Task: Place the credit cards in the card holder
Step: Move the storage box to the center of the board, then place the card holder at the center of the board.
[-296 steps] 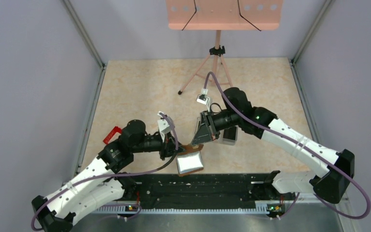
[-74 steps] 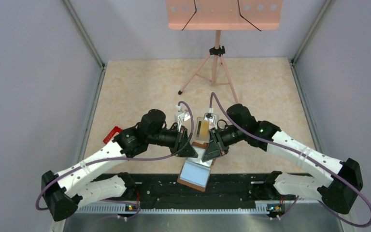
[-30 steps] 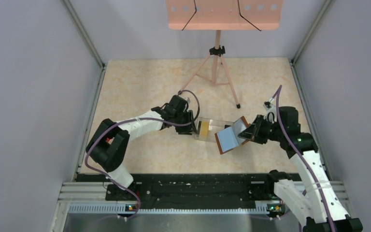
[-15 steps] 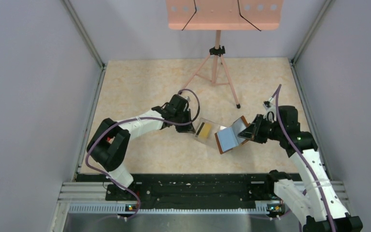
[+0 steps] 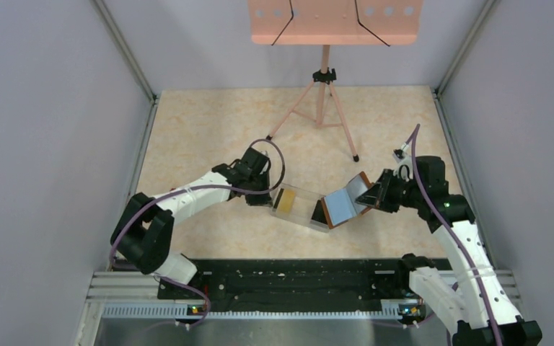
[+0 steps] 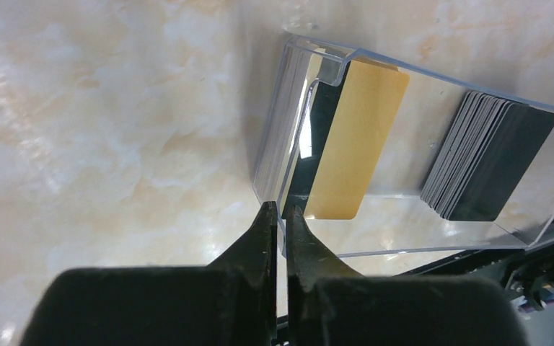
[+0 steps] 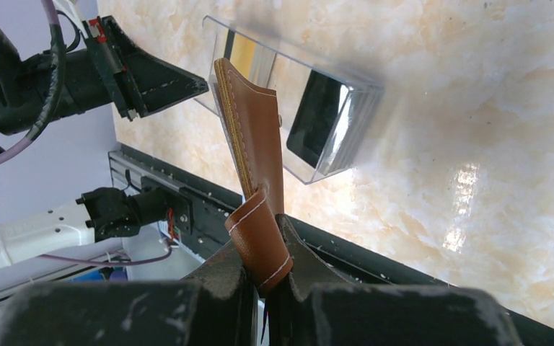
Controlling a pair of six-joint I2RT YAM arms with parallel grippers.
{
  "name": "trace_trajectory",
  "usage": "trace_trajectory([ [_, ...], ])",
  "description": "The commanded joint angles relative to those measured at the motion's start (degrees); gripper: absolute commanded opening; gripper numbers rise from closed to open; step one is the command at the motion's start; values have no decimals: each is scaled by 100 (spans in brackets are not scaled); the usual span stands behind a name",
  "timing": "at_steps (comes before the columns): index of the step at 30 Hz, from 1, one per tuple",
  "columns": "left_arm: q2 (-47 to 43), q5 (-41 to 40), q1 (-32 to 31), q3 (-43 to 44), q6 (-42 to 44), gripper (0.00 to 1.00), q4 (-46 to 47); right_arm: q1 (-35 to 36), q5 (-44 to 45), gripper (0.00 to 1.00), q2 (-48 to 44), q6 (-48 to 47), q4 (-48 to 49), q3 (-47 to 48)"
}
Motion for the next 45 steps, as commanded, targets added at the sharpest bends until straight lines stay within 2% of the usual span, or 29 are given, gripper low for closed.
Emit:
trace_trajectory([
  [1,-664,-264,35,-19,-93,0,-384,-35,-52,0,-25,-29,116,264],
  [14,-2287,-734,935,-841,159,0,-1292,-32,42,0,-44,35,567,-179],
  [22,-2737,-773,1005,-1026,108,0,-1478,-33,-26,0,164,309,1431,-911],
  [25,-2786,-714,1004,-1117,29,10,-1423,-39,-78,0,249,556,1804,-1166],
  [29,-2870,-701,1003,-1129,-31,34,-1418,-37,25,0,281,896,2262,-1531],
  [32,-2979,-743,1000,-1050,-45,45,-1499,-33,113,0,367,1000,2525,-1773],
  [38,-3098,-668,1009,-858,-166,51,-1536,-32,231,0,619,1004,3266,-2267],
  [45,-3129,-221,1019,-975,-181,52,-1332,-32,636,0,554,1349,4563,-3243],
])
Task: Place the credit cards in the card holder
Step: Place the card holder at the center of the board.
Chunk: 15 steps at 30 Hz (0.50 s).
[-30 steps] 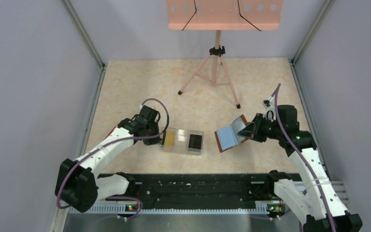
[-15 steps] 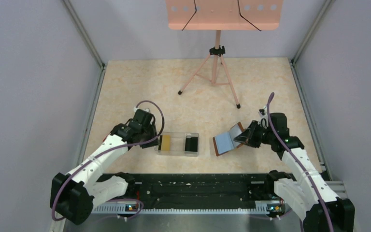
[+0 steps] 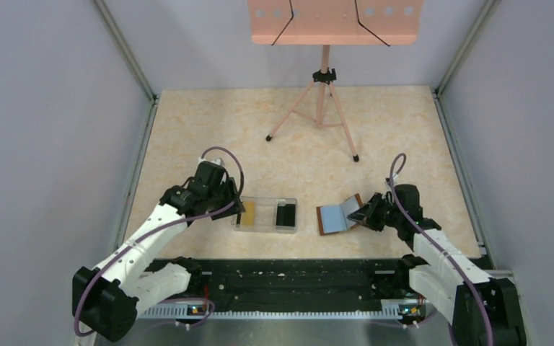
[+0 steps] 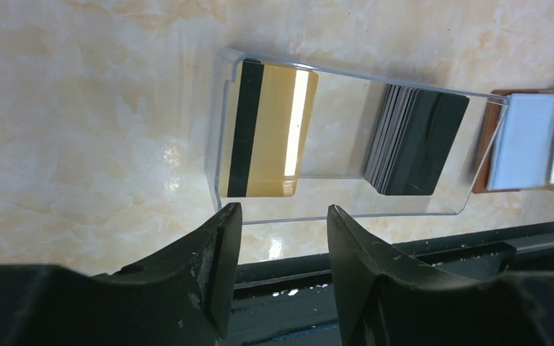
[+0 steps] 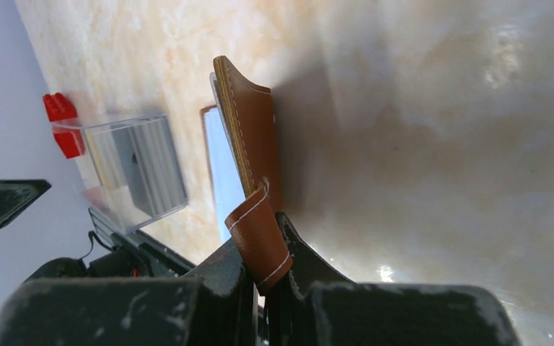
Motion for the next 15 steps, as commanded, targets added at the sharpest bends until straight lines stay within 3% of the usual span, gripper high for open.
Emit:
trace_trajectory([
  [1,-149,388,28,47,-41,52,422,-35,447,0,-161,398,1260,-499],
  [3,-173,470,35,-8,-31,52,484,-33,614,1,-267,556,1445,-774],
  [6,-183,483,56,-24,15,52,475,-34,815,13,-426,615,1164,-838],
  [12,-231,467,105,11,68,53,457,-36,1179,59,-826,544,-226,-555],
  [15,-234,377,122,55,115,53,409,-38,1490,73,-1081,481,-939,-279],
])
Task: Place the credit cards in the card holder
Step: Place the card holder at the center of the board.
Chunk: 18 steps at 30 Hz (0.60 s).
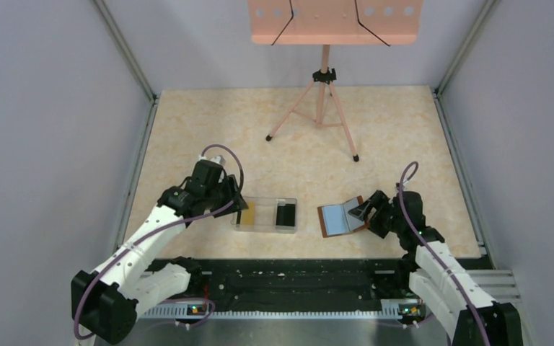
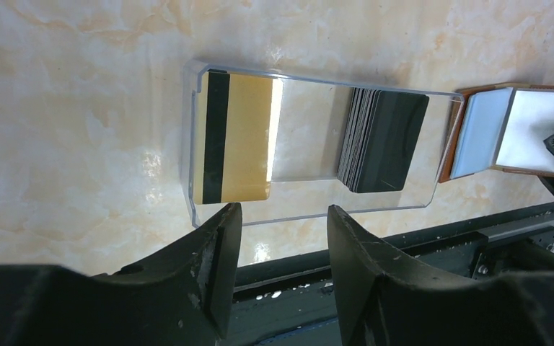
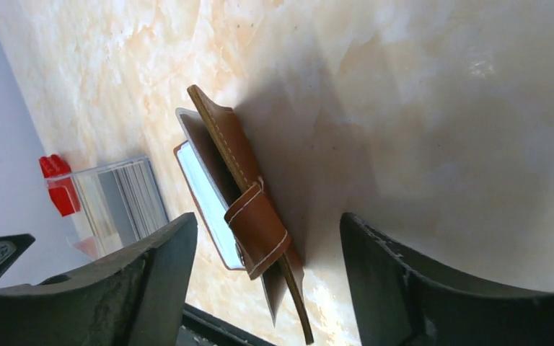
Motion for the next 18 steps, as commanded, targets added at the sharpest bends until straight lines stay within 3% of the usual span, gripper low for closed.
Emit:
trace_trajectory([
  [1,-120,-63,40,84,121,53,120,-33,684,76,-334,-130,-1323,500],
  [6,-16,-241,53,267,315,53,-143,-33,1064,83,-593,-453,-2232,1146],
  [11,46,-296,62,364,417,53,-257,-25,1006,81,-436,-722,-2664,1912],
  [15,134,-220,63,350,411,53,-232,8,809,61,-236,-892,-2721,2425],
  [18,163,-161,63,312,388,53,-203,236,605,38,137,-949,-2544,2659],
])
